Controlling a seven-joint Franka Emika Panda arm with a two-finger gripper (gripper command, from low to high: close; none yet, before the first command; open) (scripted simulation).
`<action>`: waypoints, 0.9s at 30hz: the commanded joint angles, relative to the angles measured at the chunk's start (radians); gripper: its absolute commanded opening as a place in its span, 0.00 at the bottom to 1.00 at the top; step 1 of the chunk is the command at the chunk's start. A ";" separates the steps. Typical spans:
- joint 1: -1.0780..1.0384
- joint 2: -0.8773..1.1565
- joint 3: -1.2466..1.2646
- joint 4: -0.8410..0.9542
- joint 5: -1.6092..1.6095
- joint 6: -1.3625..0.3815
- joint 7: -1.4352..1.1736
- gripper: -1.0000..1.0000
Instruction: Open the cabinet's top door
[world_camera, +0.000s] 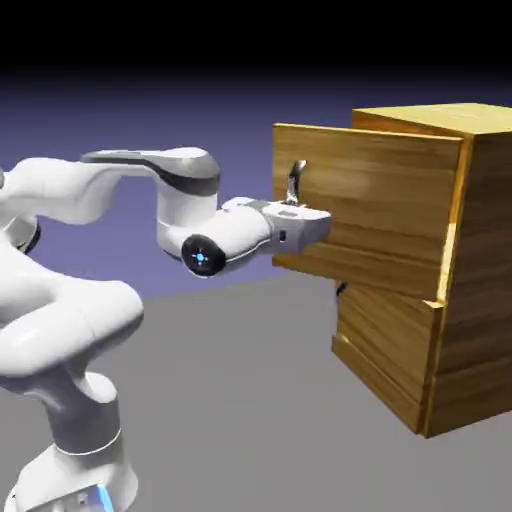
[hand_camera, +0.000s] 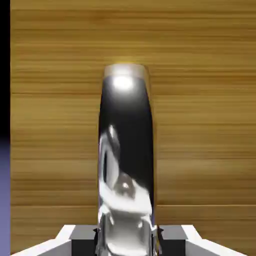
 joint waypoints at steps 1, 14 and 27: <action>-0.019 0.012 -0.021 -0.004 -0.028 -0.042 -0.013 0.00; -0.325 0.346 -0.224 0.103 -0.516 -0.531 -0.296 0.00; -0.549 0.817 -0.197 0.439 -1.013 -0.710 -0.587 0.00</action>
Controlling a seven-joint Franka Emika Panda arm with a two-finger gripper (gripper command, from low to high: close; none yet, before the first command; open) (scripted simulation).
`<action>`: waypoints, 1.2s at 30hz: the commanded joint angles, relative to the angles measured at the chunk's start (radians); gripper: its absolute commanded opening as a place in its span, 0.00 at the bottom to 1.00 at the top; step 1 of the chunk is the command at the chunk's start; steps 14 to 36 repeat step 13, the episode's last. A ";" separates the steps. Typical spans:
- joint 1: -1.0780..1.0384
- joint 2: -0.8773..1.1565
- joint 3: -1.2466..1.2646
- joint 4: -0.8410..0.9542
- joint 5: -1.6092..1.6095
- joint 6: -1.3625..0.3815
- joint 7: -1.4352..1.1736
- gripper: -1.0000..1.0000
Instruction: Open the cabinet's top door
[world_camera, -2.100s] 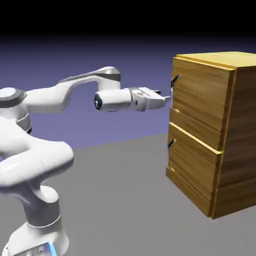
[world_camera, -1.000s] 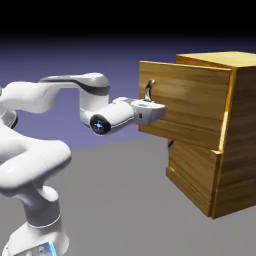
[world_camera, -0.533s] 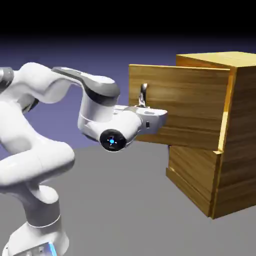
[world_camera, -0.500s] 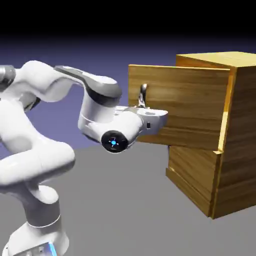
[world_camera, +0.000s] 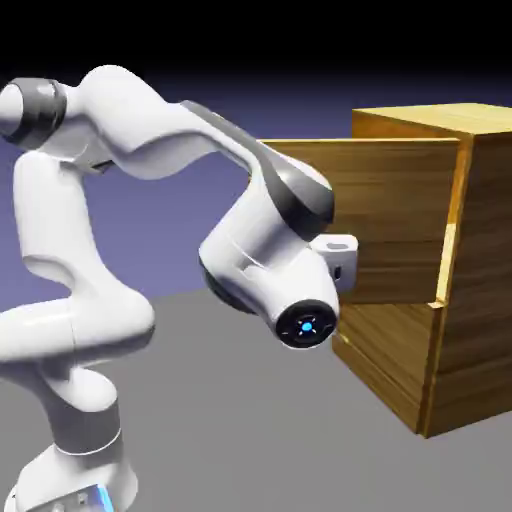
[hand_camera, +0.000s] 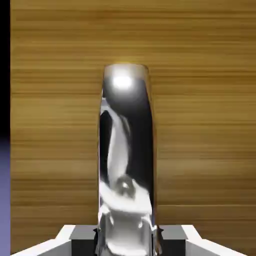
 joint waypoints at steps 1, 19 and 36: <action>-0.008 0.036 0.006 0.029 -0.031 -0.002 -0.012 0.00; -0.035 0.400 0.060 0.333 -0.311 -0.011 -0.050 1.00; -0.035 0.400 0.060 0.333 -0.311 -0.011 -0.050 1.00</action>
